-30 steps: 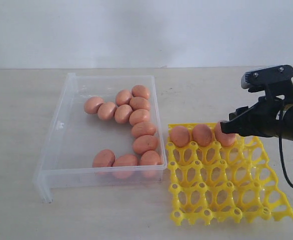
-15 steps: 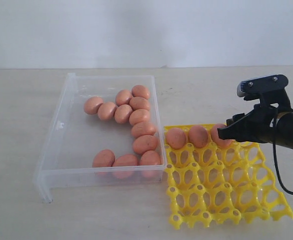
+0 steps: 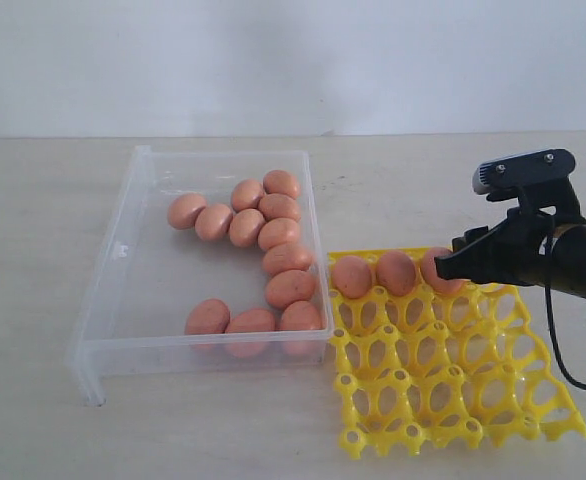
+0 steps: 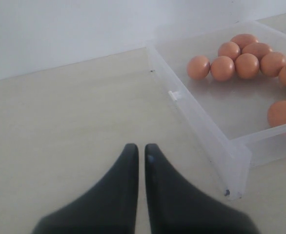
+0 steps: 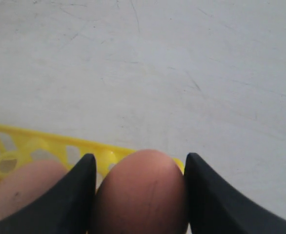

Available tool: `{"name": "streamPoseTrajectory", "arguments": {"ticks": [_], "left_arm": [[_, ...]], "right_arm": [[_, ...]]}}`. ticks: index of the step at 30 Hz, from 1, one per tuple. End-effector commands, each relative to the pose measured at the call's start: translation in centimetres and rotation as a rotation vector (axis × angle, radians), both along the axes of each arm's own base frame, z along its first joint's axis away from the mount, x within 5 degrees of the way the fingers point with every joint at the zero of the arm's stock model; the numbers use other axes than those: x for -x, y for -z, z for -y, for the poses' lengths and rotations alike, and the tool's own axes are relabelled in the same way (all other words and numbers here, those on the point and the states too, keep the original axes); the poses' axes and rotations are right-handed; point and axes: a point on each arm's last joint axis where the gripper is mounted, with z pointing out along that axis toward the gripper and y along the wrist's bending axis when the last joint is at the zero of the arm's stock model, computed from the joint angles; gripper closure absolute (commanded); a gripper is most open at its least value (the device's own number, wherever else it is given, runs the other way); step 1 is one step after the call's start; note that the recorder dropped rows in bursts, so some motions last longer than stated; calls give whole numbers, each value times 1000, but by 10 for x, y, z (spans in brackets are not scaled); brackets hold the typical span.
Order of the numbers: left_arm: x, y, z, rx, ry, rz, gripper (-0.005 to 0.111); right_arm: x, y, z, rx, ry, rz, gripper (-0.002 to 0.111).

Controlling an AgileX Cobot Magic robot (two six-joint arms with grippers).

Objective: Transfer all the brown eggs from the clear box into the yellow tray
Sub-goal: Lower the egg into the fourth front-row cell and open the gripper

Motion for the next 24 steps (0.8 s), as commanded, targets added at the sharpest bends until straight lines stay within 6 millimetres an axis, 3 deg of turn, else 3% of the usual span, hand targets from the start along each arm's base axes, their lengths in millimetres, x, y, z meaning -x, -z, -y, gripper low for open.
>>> {"name": "streamPoseTrajectory", "arguments": {"ticks": [1,11,20,22,24], "left_arm": [[0,1,0,11,-7,2,103],[0,1,0,11,-7,2,103],[0,1,0,11,-7,2,103],[0,1,0,11,-7,2,103],[0,1,0,11,-7,2,103]], "right_arm": [[0,1,1,20,-22,-10,72],[3,3,2,24,-20,-64,57],[1,1,1,22,-20,-36,55],[-1,-9,1,16,-21,28,55],[-2,-31,1,8,-21,132,55]]}}
